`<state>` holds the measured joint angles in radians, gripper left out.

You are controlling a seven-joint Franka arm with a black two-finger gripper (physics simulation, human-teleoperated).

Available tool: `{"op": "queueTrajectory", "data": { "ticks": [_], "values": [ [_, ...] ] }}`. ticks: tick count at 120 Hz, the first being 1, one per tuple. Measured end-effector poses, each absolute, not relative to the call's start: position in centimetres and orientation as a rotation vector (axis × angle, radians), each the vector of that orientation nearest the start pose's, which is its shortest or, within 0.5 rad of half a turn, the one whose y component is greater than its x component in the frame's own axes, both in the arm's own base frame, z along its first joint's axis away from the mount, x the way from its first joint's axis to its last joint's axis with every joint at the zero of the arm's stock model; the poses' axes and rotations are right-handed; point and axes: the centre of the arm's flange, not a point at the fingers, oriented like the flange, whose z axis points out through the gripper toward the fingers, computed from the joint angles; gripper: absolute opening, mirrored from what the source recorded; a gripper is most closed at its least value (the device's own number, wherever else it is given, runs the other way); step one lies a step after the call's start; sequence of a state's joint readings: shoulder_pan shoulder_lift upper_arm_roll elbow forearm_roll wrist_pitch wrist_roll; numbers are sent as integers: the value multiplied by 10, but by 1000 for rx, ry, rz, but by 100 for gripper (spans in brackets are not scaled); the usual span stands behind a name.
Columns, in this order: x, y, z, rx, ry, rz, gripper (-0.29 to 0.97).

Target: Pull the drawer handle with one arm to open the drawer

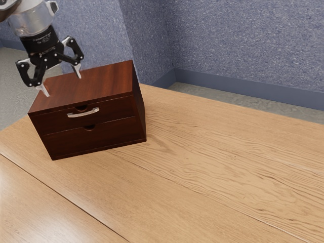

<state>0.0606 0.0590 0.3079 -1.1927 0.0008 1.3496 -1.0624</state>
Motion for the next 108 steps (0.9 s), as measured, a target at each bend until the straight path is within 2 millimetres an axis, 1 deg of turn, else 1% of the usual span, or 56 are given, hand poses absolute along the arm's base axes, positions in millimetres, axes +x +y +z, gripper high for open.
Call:
{"op": "queueTrajectory", "data": {
  "ticks": [7, 13, 18, 26, 36, 50, 67, 77, 86, 94, 103, 108],
  "values": [
    [500, 206, 741, -2291, -2164, -155, 68],
    [504, 211, 732, -2241, -2211, -141, 68],
    [510, 207, 722, -2221, -2231, -129, 68],
    [519, 196, 706, -2206, -2249, -110, 68],
    [522, 186, 690, -2186, -2285, -106, 68],
    [525, 183, 668, -2147, -2362, -149, 68],
    [531, 186, 656, -2105, -2461, -257, 68],
    [534, 196, 648, -2052, -2531, -322, 68],
    [530, 211, 649, -1981, -2607, -375, 68],
    [521, 228, 646, -1905, -2677, -395, 68],
    [507, 247, 635, -1818, -2748, -400, 68],
    [503, 253, 628, -1781, -2776, -402, 68]
  ]
}}
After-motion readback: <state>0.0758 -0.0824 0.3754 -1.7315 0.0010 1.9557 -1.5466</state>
